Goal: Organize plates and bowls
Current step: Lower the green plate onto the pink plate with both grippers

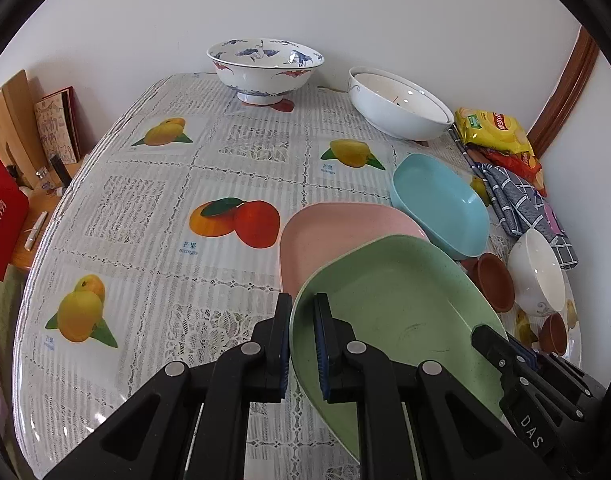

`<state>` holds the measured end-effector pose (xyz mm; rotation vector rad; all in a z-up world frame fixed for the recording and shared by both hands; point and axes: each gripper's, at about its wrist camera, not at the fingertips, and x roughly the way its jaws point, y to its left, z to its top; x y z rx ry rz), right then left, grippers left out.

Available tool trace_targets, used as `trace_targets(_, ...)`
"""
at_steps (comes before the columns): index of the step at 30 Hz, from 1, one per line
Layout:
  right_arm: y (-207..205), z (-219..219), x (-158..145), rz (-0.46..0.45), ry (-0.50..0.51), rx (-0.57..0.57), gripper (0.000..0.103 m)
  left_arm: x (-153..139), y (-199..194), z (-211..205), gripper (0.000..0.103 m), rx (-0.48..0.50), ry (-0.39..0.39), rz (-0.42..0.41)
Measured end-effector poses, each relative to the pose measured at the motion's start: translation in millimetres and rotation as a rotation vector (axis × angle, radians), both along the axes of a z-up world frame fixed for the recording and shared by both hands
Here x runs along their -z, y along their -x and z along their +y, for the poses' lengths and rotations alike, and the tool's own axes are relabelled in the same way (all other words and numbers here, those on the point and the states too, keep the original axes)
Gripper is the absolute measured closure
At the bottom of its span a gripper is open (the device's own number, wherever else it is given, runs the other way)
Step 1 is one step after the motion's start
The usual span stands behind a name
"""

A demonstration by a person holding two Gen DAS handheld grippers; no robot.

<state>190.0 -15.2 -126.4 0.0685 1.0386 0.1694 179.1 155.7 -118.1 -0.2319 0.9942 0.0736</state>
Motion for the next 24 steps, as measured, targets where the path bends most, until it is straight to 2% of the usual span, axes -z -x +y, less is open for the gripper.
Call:
trace_targets(8, -17, 2, 12, 0.016, 0.003, 0.002, 0.094, 6, -26, 4, 0.091, 0.01, 0.009, -0.003)
trace_targets(24, -44, 15, 21, 0.012, 0.074, -0.031, 0.09, 20, -71, 9, 0.087, 0.031, 0.034, -0.02)
